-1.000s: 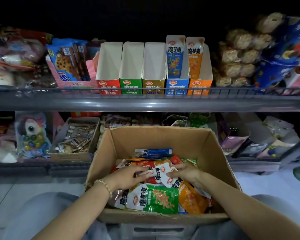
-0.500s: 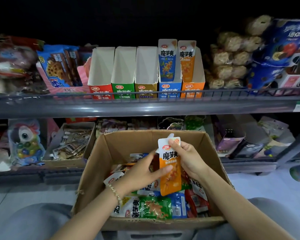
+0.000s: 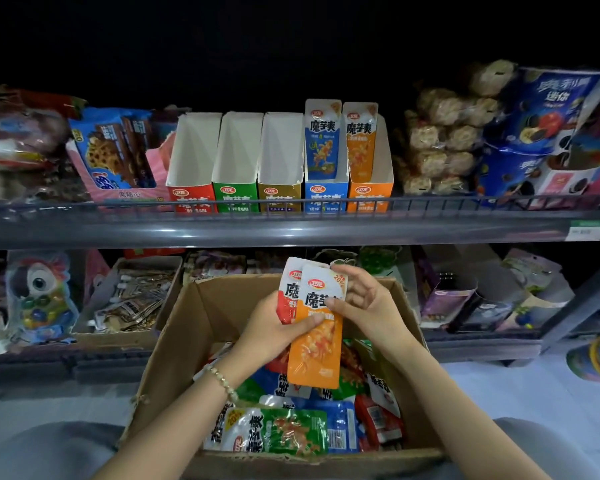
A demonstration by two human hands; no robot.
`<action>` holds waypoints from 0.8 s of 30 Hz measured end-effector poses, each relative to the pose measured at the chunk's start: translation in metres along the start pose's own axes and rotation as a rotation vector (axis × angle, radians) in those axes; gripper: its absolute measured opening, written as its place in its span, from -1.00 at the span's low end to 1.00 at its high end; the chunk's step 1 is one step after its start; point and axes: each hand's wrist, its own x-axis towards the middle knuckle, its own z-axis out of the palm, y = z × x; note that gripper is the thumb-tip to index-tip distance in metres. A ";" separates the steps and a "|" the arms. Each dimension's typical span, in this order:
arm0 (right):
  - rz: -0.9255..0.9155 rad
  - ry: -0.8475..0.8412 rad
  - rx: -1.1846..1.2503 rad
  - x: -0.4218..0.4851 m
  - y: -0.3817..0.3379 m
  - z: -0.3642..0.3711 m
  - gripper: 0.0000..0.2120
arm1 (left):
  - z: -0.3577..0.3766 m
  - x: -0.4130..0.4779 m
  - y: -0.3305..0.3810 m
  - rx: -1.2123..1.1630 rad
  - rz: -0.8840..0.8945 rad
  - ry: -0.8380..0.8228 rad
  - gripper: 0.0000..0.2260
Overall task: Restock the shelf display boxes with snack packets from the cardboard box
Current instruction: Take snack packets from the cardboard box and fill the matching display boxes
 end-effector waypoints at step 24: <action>-0.242 0.224 -0.097 0.130 -0.175 -0.125 -0.66 | -0.028 0.133 0.154 0.026 0.094 0.149 -0.81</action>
